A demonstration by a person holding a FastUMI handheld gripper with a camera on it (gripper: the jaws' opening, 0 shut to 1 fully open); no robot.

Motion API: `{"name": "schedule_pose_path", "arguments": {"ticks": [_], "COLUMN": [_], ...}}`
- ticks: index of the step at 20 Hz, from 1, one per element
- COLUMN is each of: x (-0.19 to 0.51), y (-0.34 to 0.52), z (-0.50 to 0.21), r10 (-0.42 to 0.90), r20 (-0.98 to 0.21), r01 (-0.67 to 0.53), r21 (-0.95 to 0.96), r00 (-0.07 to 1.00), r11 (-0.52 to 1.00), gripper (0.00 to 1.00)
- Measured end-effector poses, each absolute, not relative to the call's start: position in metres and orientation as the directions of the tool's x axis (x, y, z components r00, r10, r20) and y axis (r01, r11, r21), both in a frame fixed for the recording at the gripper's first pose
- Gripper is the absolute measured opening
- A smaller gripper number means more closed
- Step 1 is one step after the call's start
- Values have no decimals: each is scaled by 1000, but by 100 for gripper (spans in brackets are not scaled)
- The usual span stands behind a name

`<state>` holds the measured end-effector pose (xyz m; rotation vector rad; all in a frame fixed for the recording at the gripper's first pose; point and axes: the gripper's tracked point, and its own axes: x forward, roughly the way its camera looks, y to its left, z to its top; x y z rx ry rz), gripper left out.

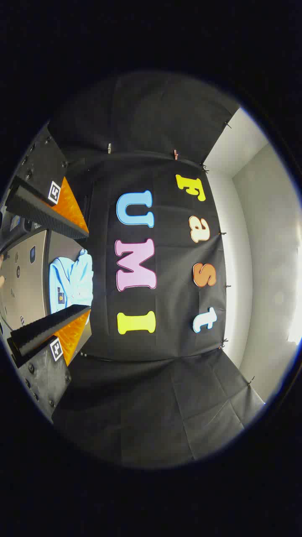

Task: Put the clothes into the washing machine and then close the washing machine lid.

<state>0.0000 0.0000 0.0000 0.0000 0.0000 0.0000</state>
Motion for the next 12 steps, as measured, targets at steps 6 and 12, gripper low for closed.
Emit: {"name": "schedule_pose_path", "arguments": {"ticks": [6,12], "x": [3,4], "y": [1,-1], "z": [-1,-2], "r10": [7,10], "r20": [-1,-1], "r01": [-7,-10], "r21": [-2,1], "r00": [1000,1000], "r11": [1000,1000], "gripper": [99,99]}}
